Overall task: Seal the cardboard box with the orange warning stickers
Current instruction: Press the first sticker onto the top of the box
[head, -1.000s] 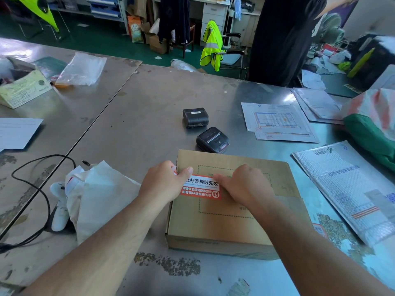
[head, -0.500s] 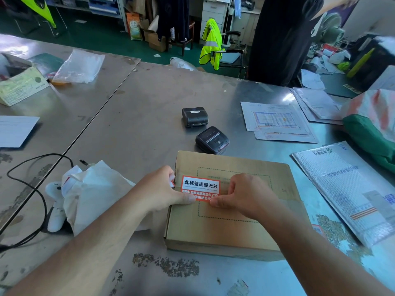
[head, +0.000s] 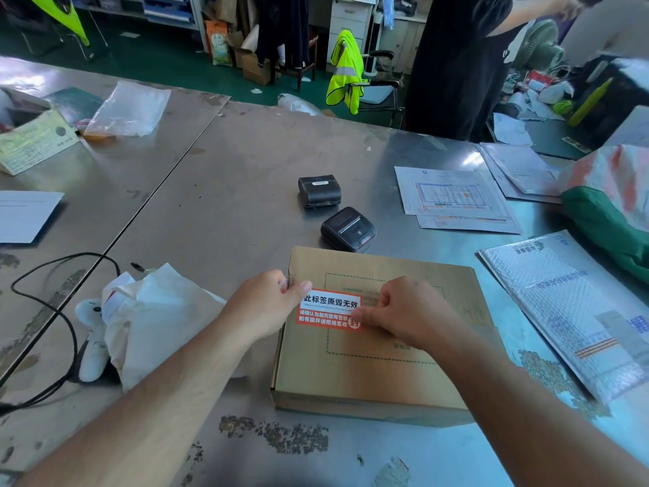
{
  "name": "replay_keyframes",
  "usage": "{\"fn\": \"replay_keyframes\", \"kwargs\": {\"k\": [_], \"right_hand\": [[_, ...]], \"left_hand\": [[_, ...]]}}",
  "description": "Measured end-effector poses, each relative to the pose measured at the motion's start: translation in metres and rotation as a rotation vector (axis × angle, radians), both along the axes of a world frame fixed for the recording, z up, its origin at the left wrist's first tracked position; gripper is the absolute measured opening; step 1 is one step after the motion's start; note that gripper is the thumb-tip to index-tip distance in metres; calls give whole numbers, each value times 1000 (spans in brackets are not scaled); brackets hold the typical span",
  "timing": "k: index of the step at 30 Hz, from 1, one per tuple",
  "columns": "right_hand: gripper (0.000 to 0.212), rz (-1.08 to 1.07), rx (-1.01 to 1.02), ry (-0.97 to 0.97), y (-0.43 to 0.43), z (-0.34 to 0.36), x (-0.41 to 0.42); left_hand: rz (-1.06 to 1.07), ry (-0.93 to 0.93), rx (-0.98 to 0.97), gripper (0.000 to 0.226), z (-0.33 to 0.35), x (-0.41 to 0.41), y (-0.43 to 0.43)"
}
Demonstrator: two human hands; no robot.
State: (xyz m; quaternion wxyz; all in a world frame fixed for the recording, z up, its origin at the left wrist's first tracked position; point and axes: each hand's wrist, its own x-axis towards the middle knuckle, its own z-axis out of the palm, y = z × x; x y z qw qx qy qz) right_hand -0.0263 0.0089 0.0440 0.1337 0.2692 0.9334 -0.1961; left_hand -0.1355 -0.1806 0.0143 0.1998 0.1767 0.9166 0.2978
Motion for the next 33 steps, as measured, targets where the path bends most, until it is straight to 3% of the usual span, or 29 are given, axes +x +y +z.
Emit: {"fn": "replay_keyframes", "kwargs": {"k": [7, 10, 14, 19, 22, 28, 33], "right_hand": [[54, 37, -10, -4, -2, 2, 4], [65, -16, 94, 4, -5, -6, -2], [62, -102, 112, 42, -6, -9, -8], [53, 10, -2, 11, 0, -1, 0], [53, 39, -26, -3, -1, 1, 7], [64, -57, 113, 49, -9, -10, 2], [58, -109, 90, 68, -6, -13, 0]], "left_hand": [[-103, -172, 20, 49, 12, 0, -9], [-36, -88, -42, 51, 13, 4, 0], [39, 38, -79, 54, 14, 9, 10], [-37, -63, -91, 50, 16, 5, 3], [-86, -104, -163, 63, 15, 6, -2], [-11, 91, -303, 61, 15, 14, 11], [35, 88, -236, 53, 11, 11, 14]]}}
